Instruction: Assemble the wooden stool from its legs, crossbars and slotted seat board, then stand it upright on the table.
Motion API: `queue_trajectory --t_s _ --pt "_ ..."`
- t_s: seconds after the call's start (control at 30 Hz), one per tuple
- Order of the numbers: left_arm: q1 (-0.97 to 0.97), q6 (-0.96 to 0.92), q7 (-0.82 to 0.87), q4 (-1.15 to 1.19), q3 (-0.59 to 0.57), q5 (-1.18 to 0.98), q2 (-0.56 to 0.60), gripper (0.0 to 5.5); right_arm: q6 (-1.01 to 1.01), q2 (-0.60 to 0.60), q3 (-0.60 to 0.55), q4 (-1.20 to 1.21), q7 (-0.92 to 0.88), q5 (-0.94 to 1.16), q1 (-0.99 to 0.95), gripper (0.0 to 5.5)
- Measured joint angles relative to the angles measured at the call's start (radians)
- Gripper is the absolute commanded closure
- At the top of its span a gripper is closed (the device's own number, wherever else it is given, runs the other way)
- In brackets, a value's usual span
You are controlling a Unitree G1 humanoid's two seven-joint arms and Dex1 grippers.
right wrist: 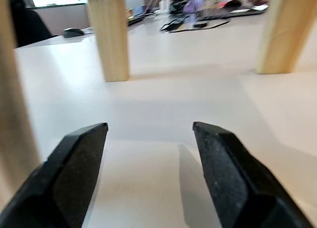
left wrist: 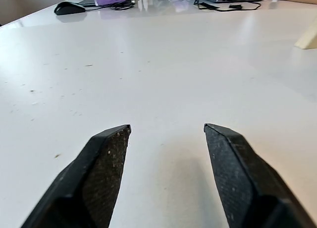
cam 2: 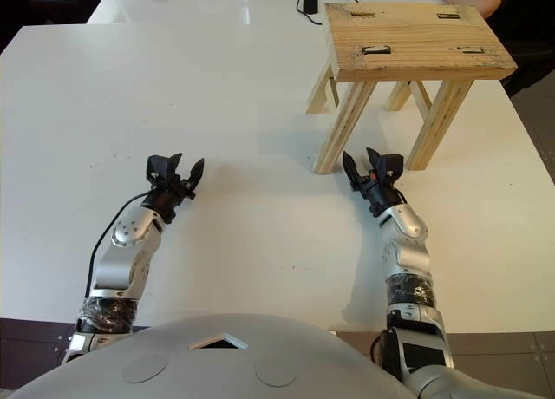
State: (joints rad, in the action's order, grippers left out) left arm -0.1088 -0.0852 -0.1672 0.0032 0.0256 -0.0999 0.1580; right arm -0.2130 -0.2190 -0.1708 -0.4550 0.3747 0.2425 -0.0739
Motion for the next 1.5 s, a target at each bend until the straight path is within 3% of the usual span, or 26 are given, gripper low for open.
queue_trajectory --t_s 0.57,1.0,1.5 --pt "0.054 0.231 0.099 0.199 -0.035 0.045 -0.072 2.74 -0.063 -0.016 0.014 -0.222 -0.114 -0.124 -0.170 2.34" --pt "0.053 0.216 0.151 0.183 -0.024 0.089 -0.107 2.74 -0.012 -0.035 0.028 -0.252 -0.103 -0.129 -0.218 2.34" --pt "0.133 0.207 0.153 0.239 -0.023 0.105 -0.117 2.74 0.089 0.027 0.026 -0.221 -0.197 -0.125 -0.335 2.34"
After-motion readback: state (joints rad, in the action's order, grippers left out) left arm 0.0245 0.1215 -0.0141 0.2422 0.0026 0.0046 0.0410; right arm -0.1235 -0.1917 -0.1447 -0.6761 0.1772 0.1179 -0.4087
